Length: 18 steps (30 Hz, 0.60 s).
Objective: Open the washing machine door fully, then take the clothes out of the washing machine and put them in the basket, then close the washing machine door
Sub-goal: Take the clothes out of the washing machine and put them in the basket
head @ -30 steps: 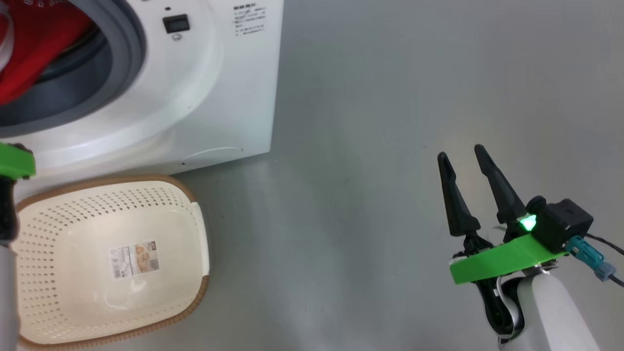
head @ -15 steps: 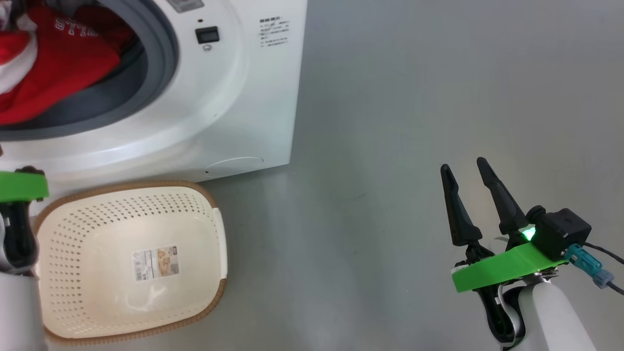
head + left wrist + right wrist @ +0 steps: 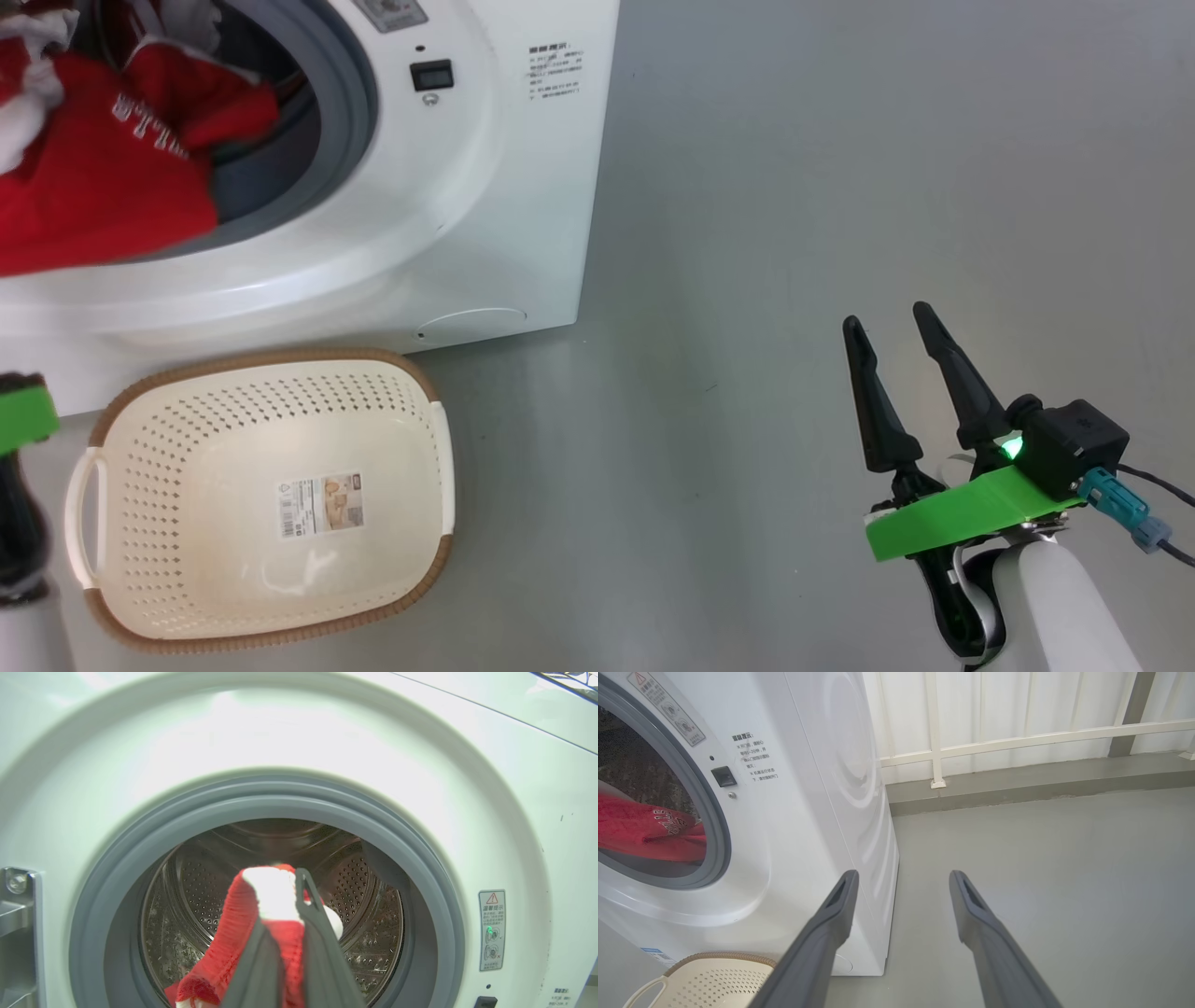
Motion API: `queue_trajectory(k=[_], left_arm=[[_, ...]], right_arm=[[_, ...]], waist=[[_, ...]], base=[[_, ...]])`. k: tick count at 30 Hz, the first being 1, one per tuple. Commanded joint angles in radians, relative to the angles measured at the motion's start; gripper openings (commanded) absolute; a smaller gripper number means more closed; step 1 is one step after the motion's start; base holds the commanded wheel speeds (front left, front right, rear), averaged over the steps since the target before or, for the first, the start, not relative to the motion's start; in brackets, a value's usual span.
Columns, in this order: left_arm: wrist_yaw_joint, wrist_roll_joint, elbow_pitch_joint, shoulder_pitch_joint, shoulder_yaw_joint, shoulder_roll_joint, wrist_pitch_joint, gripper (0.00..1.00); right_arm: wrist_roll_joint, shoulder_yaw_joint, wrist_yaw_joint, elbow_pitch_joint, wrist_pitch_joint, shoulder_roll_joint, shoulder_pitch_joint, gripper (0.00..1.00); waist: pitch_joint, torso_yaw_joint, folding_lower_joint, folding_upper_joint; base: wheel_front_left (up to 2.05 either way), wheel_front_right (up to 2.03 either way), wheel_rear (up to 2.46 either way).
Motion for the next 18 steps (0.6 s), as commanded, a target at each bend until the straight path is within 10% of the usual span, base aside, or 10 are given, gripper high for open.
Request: queue_trajectory(k=[1,10,18], left_arm=[[-0.003,0.009,-0.049,0.017,0.035,0.024,-0.005,0.0],[-0.003,0.045,-0.326,0.109,0.093,-0.045,-0.005,0.0],[-0.003,0.043,-0.228,0.198,0.052,-0.07,-0.005,0.0]], right_arm=[[0.0,0.018,0.002,-0.022,-0.012,0.002,0.02,1.0],[-0.001,0.016,0.002,-0.028,-0.012,0.002,0.016,1.0],[0.007,0.029,0.002,-0.028,-0.012,0.002,0.003,1.0]], waist=[[0.0,0.0,0.0,0.0],[0.014,0.005,0.0,0.0],[0.028,-0.004,0.0,0.0]], base=[[0.0,0.0,0.0],[0.0,0.0,0.0],[0.0,0.0,0.0]])
